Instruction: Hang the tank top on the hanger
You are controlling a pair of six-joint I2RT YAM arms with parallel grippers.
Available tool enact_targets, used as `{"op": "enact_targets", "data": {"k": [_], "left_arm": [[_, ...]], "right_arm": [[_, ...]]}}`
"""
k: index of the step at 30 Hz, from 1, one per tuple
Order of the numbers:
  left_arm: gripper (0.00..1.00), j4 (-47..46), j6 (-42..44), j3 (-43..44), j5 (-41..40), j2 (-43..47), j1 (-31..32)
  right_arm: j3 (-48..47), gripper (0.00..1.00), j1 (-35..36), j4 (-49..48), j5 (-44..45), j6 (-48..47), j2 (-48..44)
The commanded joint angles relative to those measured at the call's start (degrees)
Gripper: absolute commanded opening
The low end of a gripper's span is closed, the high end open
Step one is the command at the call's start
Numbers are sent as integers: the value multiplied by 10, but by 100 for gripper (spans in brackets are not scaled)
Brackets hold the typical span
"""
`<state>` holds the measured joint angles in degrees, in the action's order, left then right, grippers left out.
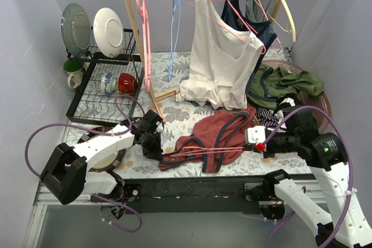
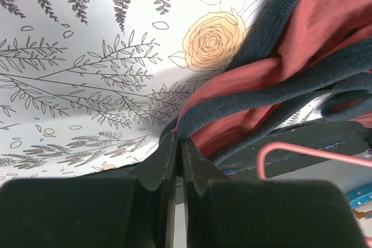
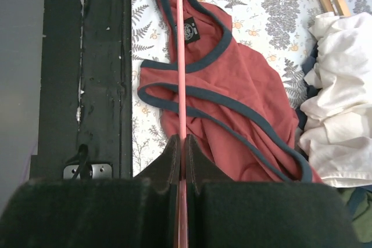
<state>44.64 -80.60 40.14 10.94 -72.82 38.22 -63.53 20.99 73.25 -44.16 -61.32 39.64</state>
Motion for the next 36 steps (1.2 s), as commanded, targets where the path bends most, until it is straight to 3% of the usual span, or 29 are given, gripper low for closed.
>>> {"op": "enact_targets", "data": {"k": [1,12,24,30,36], "left_arm": [[0,12,-3,27,0,25,-1],[0,28,-1,39,36,54,-1],[0,13,-1,151,108,60,-1],[0,10,4,161,96,63,-3],[0,47,6,220,13,103,-21]], "right_arm": [[16,1,-2,-7,-19,-17,3],[78,1,-3,-84,-14,-14,21],[97,1,-3,-110,-166,-81,128],[123,1,-2,-209,-194,-7,144],[163,1,-14,-350,-135,106,110]]}}
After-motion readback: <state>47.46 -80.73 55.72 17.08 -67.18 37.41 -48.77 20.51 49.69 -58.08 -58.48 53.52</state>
